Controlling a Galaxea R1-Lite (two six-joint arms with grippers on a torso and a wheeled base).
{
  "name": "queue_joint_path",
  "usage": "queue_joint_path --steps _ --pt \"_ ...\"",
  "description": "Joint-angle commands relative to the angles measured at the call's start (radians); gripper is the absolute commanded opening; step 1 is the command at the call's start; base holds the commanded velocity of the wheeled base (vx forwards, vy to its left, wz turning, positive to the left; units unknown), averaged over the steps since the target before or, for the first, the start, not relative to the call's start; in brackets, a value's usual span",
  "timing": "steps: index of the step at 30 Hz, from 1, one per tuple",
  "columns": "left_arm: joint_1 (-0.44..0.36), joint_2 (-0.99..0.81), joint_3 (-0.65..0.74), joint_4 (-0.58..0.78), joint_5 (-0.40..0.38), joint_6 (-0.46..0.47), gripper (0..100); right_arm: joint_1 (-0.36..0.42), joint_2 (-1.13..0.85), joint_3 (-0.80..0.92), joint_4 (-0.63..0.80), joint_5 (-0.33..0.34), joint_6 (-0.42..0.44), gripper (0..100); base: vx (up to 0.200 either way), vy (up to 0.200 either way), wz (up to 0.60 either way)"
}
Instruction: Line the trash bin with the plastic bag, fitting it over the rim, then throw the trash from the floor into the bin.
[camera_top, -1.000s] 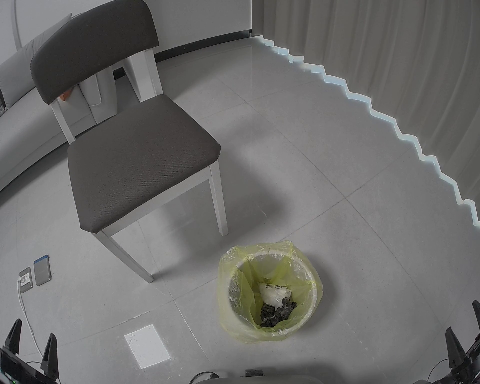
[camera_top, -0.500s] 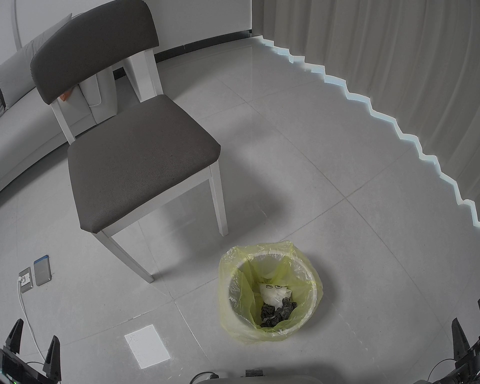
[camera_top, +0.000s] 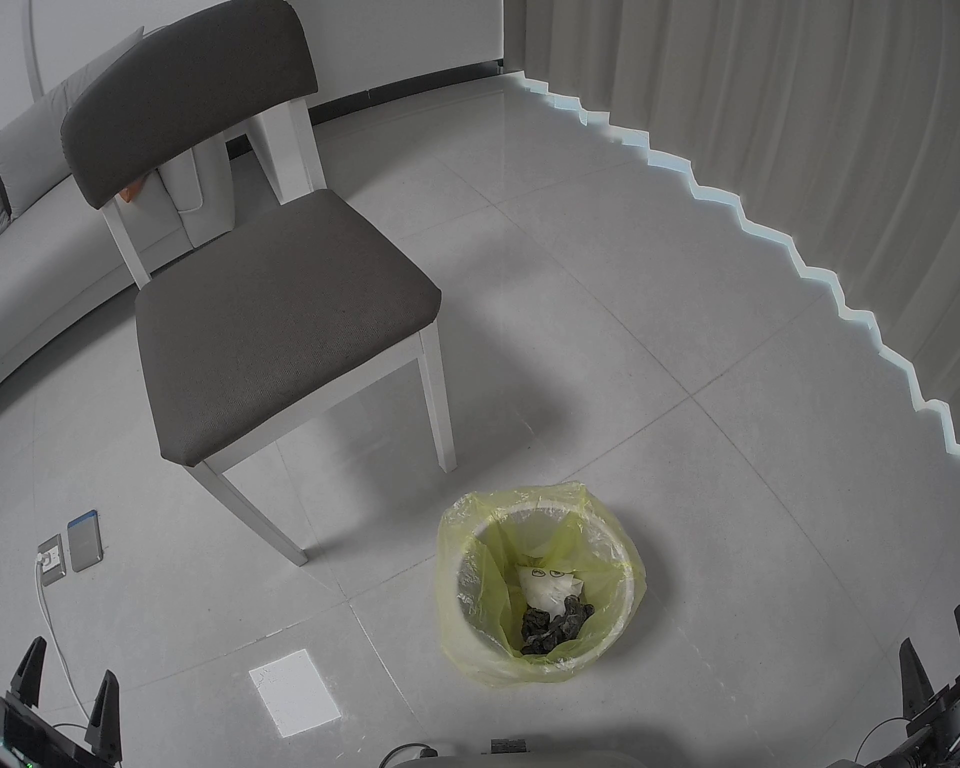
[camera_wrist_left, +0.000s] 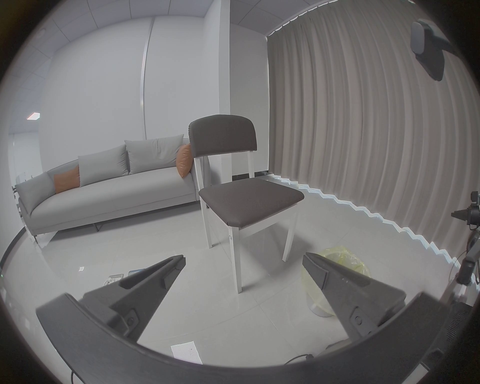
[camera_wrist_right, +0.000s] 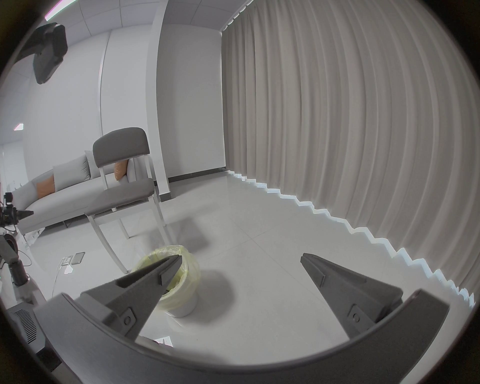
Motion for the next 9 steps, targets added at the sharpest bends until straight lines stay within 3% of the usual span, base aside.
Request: queue_joint_path --steps 1,9 --pt "0.0 -0.012 0.018 0.0 -0.001 0.001 100 -0.001 -0.005 0.017 -0.002 -0.006 -0.002 100 0.0 0.0 0.0" --pt "0.0 -0.012 0.018 0.0 0.001 0.001 100 -0.001 -0.005 0.017 -0.001 -0.015 -0.001 100 0.0 0.0 0.0"
